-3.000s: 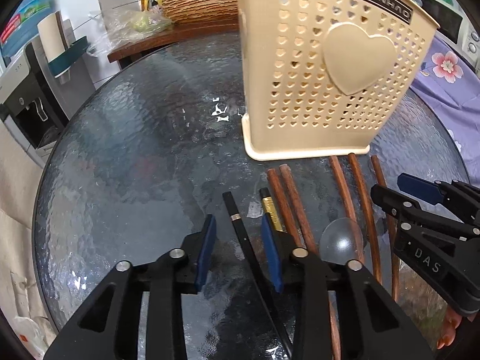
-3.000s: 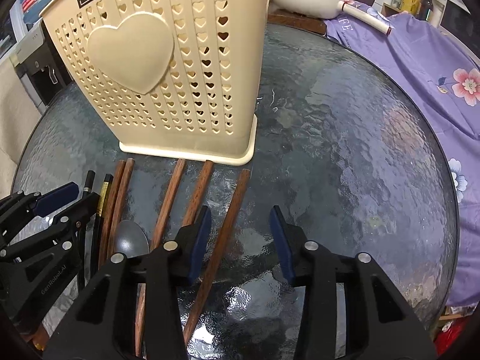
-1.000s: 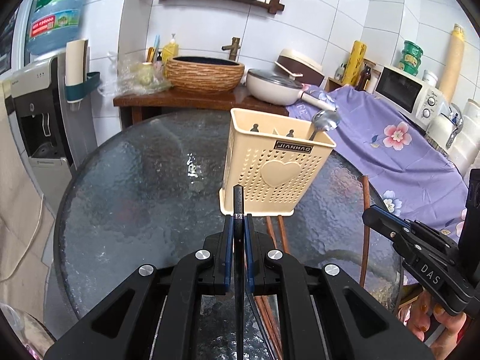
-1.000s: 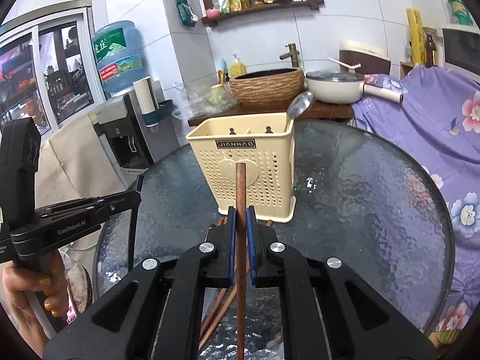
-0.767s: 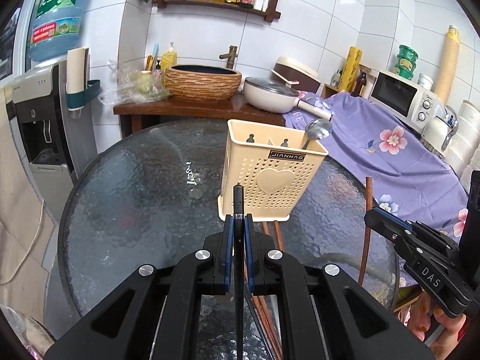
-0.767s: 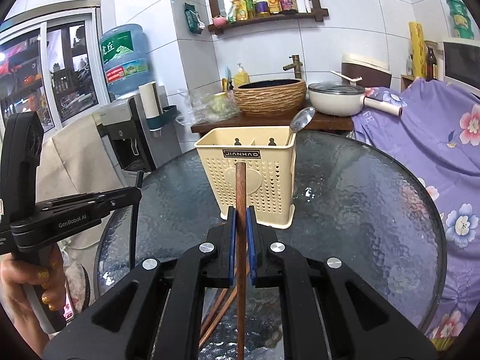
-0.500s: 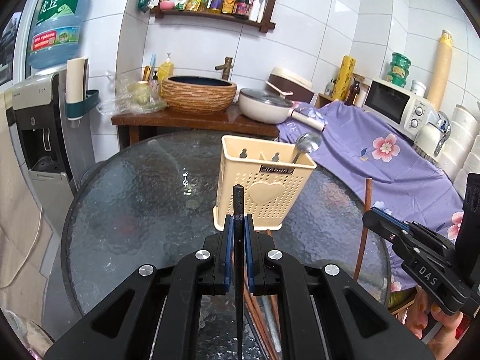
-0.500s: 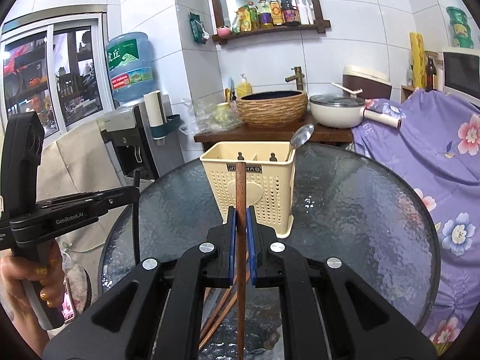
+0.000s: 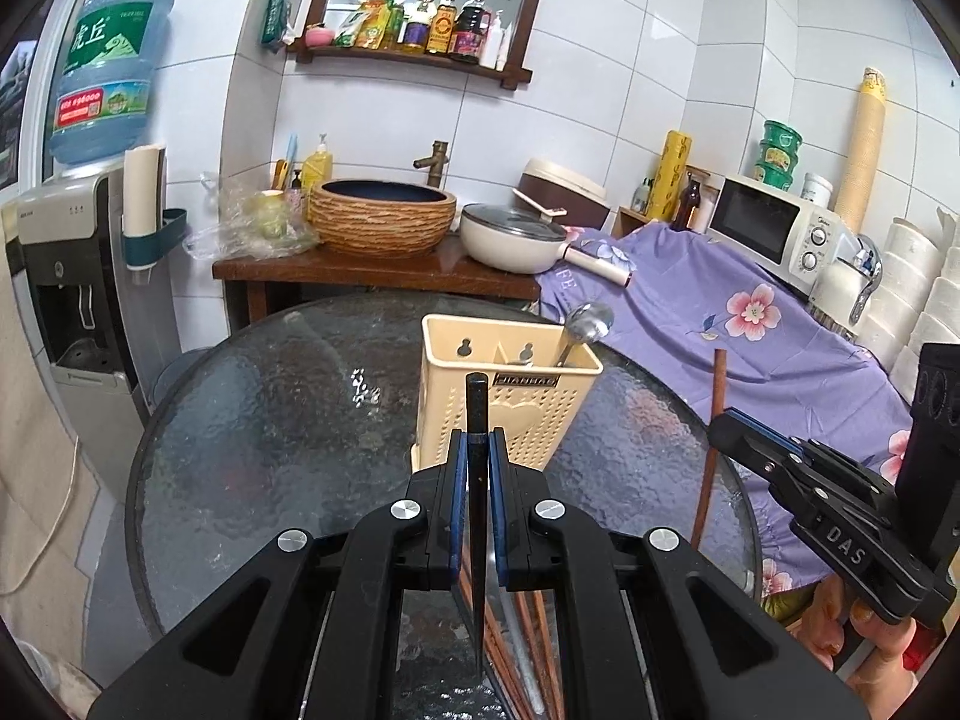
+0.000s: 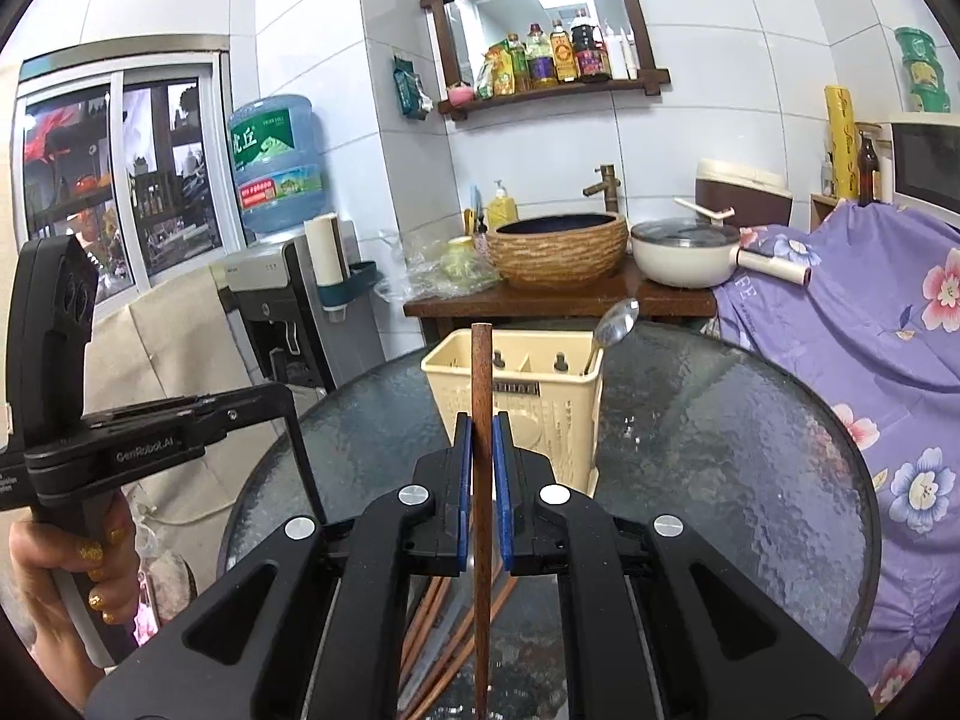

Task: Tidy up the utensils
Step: 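Lift the chopsticks and carry them above the cream basket with both tools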

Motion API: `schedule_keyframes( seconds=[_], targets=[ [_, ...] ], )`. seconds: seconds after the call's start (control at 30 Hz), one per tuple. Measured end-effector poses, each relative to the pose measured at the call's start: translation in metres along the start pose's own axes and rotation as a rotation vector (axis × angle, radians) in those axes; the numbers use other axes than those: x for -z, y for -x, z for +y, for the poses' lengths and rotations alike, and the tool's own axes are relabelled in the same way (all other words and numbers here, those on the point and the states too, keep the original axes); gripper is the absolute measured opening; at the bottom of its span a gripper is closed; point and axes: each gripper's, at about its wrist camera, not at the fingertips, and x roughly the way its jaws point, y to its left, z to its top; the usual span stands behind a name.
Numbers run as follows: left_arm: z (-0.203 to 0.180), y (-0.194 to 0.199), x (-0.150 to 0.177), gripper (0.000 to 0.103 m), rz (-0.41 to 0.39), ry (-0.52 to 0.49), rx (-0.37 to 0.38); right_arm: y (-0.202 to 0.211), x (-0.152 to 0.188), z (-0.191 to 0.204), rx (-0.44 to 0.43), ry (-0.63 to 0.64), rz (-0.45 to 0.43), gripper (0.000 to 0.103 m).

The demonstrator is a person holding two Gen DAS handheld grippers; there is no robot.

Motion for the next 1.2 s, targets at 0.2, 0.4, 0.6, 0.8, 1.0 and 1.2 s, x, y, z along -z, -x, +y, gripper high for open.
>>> schedule_keyframes(
  seconds=[0.2,0.4,0.6,0.8,1.0,1.2],
  targets=[
    [-0.007,0.004,-0.02,0.007,-0.028,-0.027,0.005,-0.006,-0.029,0.002,-0.013,0.016,-0.035,0.008],
    [-0.007,0.011,-0.049,0.007,-0.064,-0.029,0.022,-0.012,-0.058,0.002,-0.021,0.008,-0.073,0.008],
    [-0.014,0.018,-0.091,0.007,-0.104,-0.023,0.056,-0.02,-0.1,0.004,-0.005,0.011,-0.123,0.008],
    [-0.024,0.01,-0.144,0.007,-0.136,-0.023,0.031,-0.036,-0.153,0.01,0.052,0.038,-0.188,0.008],
    [-0.02,-0.009,-0.184,0.007,-0.171,0.003,-0.019,-0.059,-0.192,0.007,0.116,0.041,-0.257,0.008],
    [-0.01,-0.04,-0.197,0.007,-0.183,0.045,-0.062,-0.091,-0.198,0.002,0.169,0.052,-0.288,0.008]
  ],
)
